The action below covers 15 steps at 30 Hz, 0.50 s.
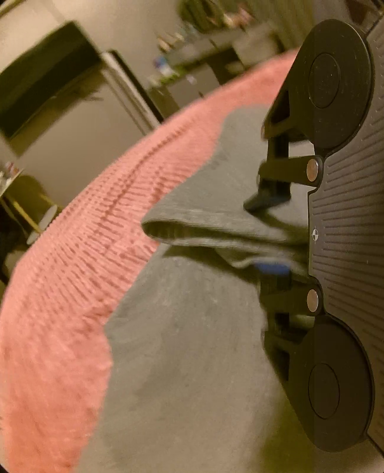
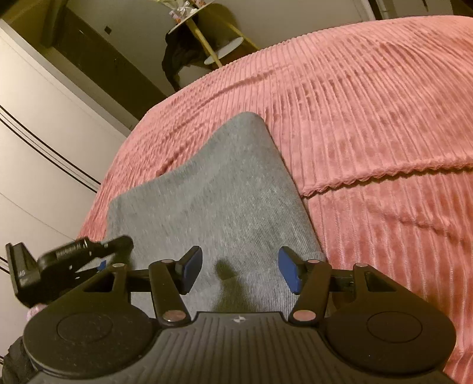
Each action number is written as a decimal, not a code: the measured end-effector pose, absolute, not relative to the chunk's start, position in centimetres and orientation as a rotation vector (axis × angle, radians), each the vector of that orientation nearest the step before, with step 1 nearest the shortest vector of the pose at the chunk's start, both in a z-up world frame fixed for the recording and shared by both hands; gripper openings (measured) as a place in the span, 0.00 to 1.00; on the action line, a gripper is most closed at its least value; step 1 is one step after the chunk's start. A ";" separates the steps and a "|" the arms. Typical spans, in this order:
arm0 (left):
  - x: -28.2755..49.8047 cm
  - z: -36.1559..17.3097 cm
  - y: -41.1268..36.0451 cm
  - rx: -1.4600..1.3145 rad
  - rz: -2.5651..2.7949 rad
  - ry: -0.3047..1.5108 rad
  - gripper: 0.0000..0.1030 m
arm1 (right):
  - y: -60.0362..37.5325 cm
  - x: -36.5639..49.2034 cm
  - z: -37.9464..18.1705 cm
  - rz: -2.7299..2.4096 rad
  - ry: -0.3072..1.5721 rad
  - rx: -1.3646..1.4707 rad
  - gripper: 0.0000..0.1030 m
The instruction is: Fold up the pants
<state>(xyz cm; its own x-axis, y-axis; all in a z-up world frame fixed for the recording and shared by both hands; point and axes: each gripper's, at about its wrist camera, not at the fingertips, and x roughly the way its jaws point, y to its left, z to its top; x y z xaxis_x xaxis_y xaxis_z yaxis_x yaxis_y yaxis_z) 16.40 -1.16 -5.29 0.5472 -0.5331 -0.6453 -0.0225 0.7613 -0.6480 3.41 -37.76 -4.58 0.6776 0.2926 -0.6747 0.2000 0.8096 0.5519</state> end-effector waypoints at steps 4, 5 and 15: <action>15.9 -4.7 0.4 -0.843 -0.374 0.910 0.18 | -38.4 2.8 -4.5 0.059 0.808 0.685 0.56; 15.7 -4.1 0.5 -0.835 -0.373 0.896 0.18 | -38.5 2.6 -4.4 0.052 0.797 0.696 0.57; 13.2 -2.4 1.2 -0.512 -0.287 0.959 0.59 | -38.6 0.2 -3.1 0.029 0.715 0.792 0.70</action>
